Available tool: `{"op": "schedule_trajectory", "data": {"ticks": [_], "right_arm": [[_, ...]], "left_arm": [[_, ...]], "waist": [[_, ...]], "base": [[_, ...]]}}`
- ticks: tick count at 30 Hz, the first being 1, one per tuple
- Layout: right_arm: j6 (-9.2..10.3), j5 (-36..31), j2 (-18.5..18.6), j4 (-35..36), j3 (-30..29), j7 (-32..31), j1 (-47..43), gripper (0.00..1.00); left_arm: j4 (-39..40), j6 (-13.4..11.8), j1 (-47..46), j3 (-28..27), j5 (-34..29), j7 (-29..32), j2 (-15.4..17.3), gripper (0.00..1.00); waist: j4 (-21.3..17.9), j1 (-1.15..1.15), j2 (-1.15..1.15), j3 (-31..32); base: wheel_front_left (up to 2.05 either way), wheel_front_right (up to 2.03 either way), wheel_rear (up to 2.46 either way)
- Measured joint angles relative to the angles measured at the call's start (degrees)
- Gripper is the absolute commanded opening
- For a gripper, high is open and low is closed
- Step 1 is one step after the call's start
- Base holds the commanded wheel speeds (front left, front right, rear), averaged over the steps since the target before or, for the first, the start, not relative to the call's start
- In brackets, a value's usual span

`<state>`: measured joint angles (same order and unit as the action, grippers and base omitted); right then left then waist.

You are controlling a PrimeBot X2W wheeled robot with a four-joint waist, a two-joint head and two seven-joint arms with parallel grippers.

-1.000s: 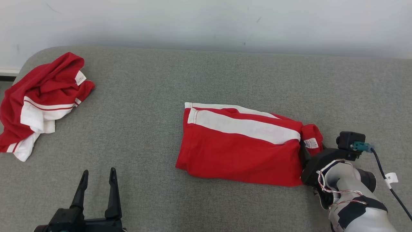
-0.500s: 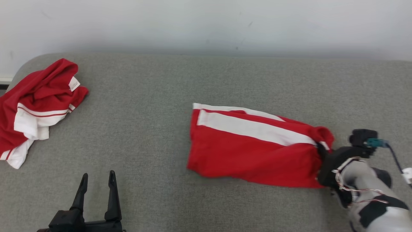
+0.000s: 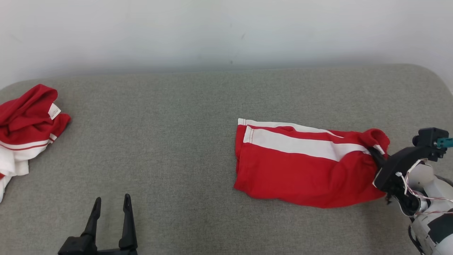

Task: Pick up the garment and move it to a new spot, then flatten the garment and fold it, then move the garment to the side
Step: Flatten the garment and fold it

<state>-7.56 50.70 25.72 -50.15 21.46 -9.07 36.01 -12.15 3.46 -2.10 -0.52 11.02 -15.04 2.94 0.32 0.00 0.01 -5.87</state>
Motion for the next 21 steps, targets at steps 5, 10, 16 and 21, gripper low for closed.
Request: {"op": "schedule_trajectory", "data": {"ticks": [5,10,16,21], "right_arm": [[0.01,8.5,-2.1,4.8,-0.7,-6.8,0.6,0.0],[0.01,13.4,-5.3,4.4,-2.2,-10.8,3.1,0.0],[0.02,13.2,-9.9,-1.2,-2.6,-11.5,7.5,0.0],[0.02,10.5,-13.7,-7.5,-1.4,-11.0,11.1,0.0]], "left_arm": [[-0.5,-0.1,0.1,0.9,0.3,0.0,0.0,1.0],[-1.2,0.0,0.1,2.3,1.4,0.0,0.0,1.0],[-1.7,-0.2,-0.1,3.9,2.2,0.0,0.0,1.0],[-2.3,-0.4,-0.6,6.1,3.2,0.0,0.0,1.0]], "waist": [[-0.7,0.0,0.0,1.0],[0.1,0.0,0.0,1.3],[2.0,0.0,0.0,1.2],[4.6,0.0,0.0,1.0]], "base": [[0.0,0.0,0.0],[0.0,0.0,0.0],[0.0,0.0,0.0],[0.0,0.0,0.0]]}}
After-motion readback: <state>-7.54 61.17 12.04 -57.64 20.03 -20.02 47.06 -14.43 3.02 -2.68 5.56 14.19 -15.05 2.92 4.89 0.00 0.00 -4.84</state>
